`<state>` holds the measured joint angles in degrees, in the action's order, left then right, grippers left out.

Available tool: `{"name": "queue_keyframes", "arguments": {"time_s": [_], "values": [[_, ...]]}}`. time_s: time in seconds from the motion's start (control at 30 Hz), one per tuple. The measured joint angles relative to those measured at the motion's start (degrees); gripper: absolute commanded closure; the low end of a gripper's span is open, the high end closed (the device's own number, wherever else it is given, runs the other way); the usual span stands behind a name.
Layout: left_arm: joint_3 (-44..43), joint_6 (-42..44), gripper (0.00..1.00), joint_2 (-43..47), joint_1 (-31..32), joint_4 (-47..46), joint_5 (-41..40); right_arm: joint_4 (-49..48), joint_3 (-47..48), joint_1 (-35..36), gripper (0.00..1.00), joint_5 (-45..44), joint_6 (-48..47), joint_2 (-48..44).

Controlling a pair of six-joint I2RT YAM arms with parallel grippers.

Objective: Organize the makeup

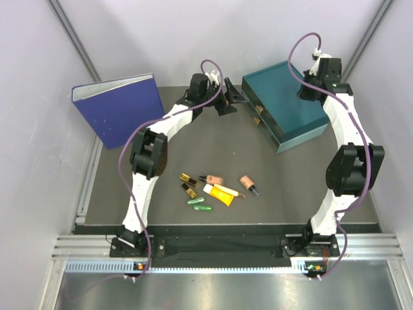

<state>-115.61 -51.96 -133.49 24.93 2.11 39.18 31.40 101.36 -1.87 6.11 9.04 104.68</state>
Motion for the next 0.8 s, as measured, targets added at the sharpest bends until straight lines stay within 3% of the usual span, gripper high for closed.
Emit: {"name": "queue_keyframes", "arguments": {"time_s": [0.33,0.8], "values": [[-1.1,-18.6,0.07,-11.3,0.0,-16.4,4.8,3.8,0.4,0.1,1.0,2.3,-0.4,4.9],[-7.1,-24.0,0.22,-14.5,1.3,-21.0,6.0,4.2,0.8,0.2,1.0,2.8,-0.9,5.2]]}}
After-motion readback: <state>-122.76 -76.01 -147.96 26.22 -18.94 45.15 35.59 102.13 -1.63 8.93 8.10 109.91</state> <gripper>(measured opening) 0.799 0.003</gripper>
